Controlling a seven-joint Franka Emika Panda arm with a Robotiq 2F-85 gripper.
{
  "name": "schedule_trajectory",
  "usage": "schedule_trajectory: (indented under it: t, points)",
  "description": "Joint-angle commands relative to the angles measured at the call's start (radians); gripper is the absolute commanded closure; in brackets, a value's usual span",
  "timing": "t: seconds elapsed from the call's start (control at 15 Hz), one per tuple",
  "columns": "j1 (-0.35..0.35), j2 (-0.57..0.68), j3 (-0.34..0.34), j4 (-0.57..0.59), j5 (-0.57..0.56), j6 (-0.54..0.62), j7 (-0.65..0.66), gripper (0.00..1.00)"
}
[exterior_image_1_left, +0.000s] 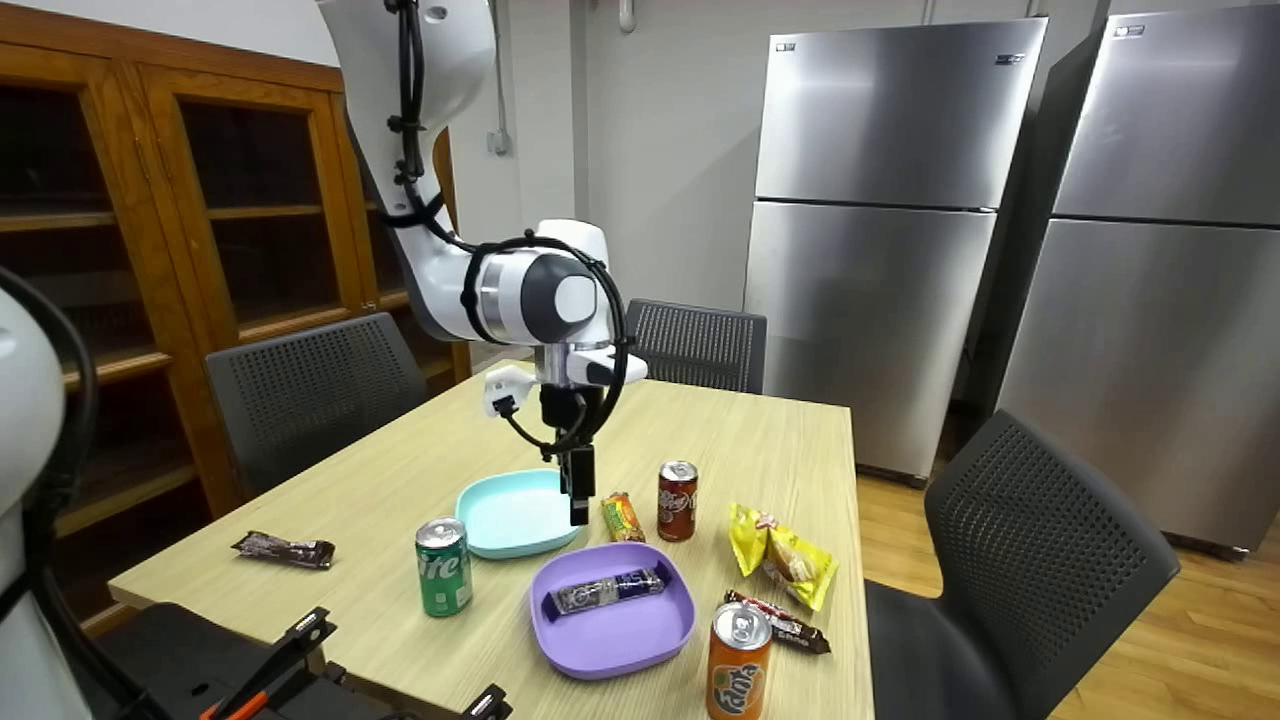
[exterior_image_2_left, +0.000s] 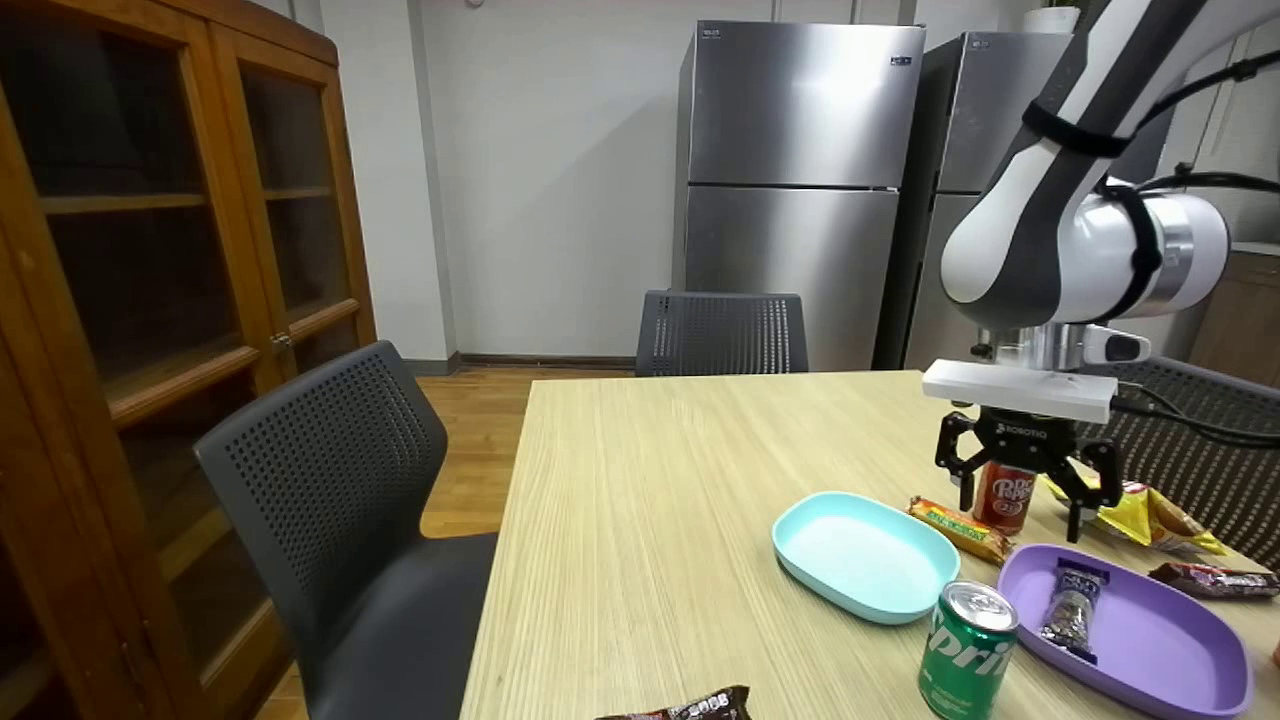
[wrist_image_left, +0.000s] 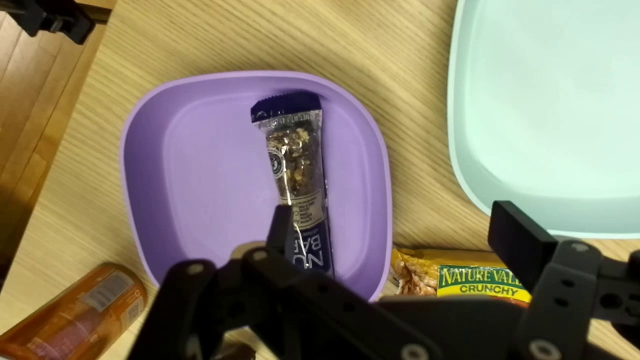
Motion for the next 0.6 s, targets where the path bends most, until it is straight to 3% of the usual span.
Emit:
schedule_trajectory:
  t: [0.0,0.53]
  points:
    - [-0.008,0.032,0.001,0.059,-0.049,-0.046,-0.052,0.00]
    - [0.005,0.084,-0.040,0.127,-0.256,-0.013,-0.321,0.00]
